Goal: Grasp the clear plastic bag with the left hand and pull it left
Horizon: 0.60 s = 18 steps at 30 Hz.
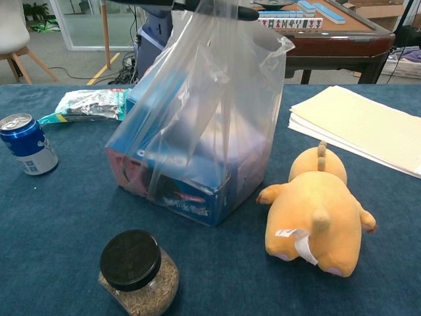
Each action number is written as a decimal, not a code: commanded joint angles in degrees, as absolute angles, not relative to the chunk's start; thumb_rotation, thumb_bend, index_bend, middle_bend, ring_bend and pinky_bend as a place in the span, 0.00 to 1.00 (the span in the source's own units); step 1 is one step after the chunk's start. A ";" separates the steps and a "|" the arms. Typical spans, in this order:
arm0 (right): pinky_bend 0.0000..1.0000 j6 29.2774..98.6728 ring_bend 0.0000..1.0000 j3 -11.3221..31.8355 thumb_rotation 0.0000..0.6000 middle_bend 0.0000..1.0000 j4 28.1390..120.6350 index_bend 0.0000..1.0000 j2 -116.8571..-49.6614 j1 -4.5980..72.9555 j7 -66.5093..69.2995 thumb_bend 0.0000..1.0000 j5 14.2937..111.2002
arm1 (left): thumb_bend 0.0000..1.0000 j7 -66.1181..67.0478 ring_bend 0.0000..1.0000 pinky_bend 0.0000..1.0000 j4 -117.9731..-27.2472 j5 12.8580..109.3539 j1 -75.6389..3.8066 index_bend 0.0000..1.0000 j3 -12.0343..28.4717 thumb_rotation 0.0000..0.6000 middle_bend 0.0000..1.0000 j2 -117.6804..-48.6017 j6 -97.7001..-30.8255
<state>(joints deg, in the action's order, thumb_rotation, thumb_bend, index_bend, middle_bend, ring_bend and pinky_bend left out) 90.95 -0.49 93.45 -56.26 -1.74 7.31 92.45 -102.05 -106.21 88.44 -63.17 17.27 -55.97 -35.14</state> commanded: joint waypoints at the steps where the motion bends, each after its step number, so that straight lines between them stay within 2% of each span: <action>1: 0.21 90.88 0.16 -0.45 1.00 0.30 93.45 0.30 -56.27 -1.70 7.30 0.15 92.44 | 0.20 -104.29 0.22 0.25 -107.03 87.07 -63.78 0.20 17.48 0.35 0.25 -55.17 -34.40; 3: 0.21 90.87 0.16 -0.43 1.00 0.30 93.45 0.30 -56.29 -1.65 7.30 0.15 92.56 | 0.20 -105.85 0.25 0.29 -107.91 85.40 -63.83 0.22 18.07 0.43 0.28 -54.73 -34.05; 5: 0.21 90.85 0.16 -0.37 1.00 0.30 93.51 0.30 -56.27 -1.56 7.32 0.15 92.66 | 0.20 -107.53 0.27 0.36 -108.79 83.65 -63.87 0.24 18.88 0.56 0.30 -54.20 -33.53; 6: 0.21 90.84 0.16 -0.35 1.00 0.30 93.51 0.30 -56.29 -1.53 7.31 0.15 92.68 | 0.20 -107.92 0.29 0.40 -109.09 83.11 -63.89 0.25 19.18 0.69 0.31 -53.95 -33.24; 9: 0.21 90.78 0.16 -0.27 1.00 0.30 93.52 0.30 -56.35 -1.44 7.28 0.15 92.71 | 0.20 -108.08 0.31 0.49 -109.87 81.86 -63.97 0.26 19.92 0.97 0.34 -52.86 -31.95; 11: 0.21 90.84 0.16 -0.22 1.00 0.30 93.55 0.30 -56.34 -1.42 7.27 0.15 92.75 | 0.20 -107.58 0.34 0.57 -110.27 80.96 -64.06 0.28 20.33 1.00 0.36 -52.03 -30.72; 15: 0.21 90.86 0.16 -0.12 1.00 0.30 93.61 0.30 -56.24 -1.36 7.30 0.15 92.74 | 0.20 -106.23 0.44 0.74 -111.36 78.80 -63.95 0.32 21.34 1.00 0.42 -50.15 -28.58; 18: 0.21 90.78 0.16 -0.05 1.00 0.30 93.66 0.30 -56.16 -1.24 7.33 0.15 92.81 | 0.20 -105.12 0.50 0.82 -112.36 77.33 -63.63 0.35 22.28 1.00 0.46 -48.78 -27.25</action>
<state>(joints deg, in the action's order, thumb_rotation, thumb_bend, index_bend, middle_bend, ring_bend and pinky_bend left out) 90.79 -0.05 93.67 -56.17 -1.24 7.33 92.82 -105.48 -111.90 77.87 -63.79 21.84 -49.22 -27.77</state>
